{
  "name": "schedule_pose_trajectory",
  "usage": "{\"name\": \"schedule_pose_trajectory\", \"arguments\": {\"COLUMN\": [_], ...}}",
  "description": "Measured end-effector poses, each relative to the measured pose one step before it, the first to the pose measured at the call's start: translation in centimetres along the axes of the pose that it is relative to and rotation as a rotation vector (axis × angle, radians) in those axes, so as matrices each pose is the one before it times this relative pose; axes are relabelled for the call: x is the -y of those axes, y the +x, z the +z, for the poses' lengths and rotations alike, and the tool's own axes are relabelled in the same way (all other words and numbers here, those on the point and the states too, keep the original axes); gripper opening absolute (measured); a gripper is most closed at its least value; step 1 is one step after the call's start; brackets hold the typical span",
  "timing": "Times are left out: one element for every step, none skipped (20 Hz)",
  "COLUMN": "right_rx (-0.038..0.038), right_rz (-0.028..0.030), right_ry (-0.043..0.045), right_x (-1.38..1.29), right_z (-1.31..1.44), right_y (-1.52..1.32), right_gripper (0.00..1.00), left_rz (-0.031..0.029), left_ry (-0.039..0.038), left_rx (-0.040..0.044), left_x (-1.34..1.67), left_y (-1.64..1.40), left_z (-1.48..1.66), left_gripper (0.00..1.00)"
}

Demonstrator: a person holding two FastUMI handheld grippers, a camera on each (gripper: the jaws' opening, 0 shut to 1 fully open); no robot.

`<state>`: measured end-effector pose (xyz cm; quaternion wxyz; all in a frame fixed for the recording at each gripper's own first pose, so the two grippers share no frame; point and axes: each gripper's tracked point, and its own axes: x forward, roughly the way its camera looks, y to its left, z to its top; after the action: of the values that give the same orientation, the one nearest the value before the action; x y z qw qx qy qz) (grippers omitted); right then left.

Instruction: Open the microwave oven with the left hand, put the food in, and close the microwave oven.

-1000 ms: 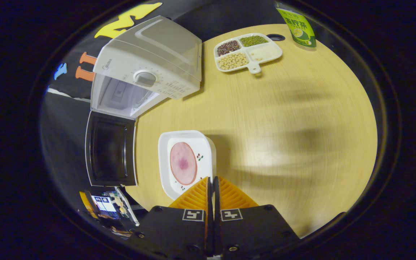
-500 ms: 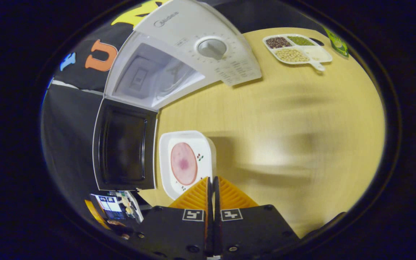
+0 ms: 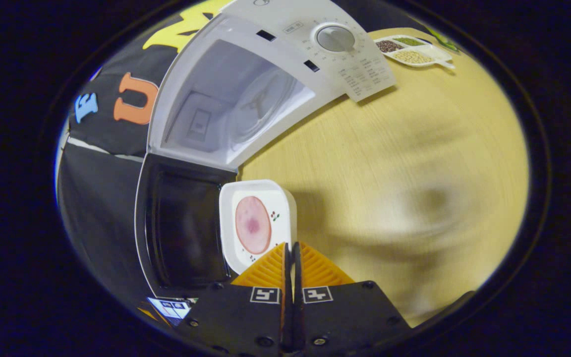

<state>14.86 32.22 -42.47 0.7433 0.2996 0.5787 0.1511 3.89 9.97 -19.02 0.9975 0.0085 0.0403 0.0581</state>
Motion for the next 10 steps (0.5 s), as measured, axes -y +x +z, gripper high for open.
{"name": "schedule_pose_trajectory", "arguments": {"right_rx": [0.04778, 0.05314, 0.05061, 0.04427, 0.03888, 0.03185, 0.02832, 0.02364, 0.02744, 0.03198], "right_rz": [-0.00208, -0.00489, -0.00211, 0.00019, -0.00010, -0.00396, 0.00056, -0.00070, 0.00136, 0.00759], "right_ry": [0.03307, 0.03691, 0.03427, 0.03600, 0.03573, 0.03418, 0.03643, 0.03857, 0.05202, 0.05508], "right_x": [-0.340, -0.520, -0.579, -0.730, -0.640, -0.502, -0.631, -0.536, -0.555, -0.676], "right_z": [0.564, 0.612, 0.613, 0.165, 0.481, 0.464, 0.474, 0.425, 0.493, 0.500], "right_y": [0.494, 0.745, 0.600, 0.655, 0.624, 0.829, 0.742, 0.570, 0.492, 0.633], "right_gripper": [0.04, 0.04, 0.04, 0.04, 0.04, 0.04, 0.04, 0.04, 0.04, 0.00], "left_rz": [-0.00369, -0.00190, -0.00331, -0.00173, 0.00180, 0.00199, 0.00181, 0.00215, 0.00614, 0.01032], "left_ry": [-0.00379, -0.00070, 0.00059, 0.00178, 0.00126, -0.00011, -0.00106, -0.00199, -0.00457, -0.00695], "left_rx": [0.00238, -0.00570, -0.00420, -0.00023, 0.00008, 0.00206, 0.00301, 0.00476, 0.00169, 0.00117], "left_x": [0.133, 0.167, 0.223, 0.073, 0.075, 0.077, 0.047, -0.063, -0.159, -0.331], "left_y": [0.156, 0.031, 0.062, 0.144, 0.200, 0.118, 0.063, 0.246, 0.211, 0.306], "left_z": [0.022, -0.109, -0.116, 0.138, 0.113, -0.004, 0.214, 0.194, 0.160, 0.132], "left_gripper": [0.95, 0.95, 0.95, 0.95, 0.95, 0.95, 0.95, 0.84, 0.95, 0.95]}}
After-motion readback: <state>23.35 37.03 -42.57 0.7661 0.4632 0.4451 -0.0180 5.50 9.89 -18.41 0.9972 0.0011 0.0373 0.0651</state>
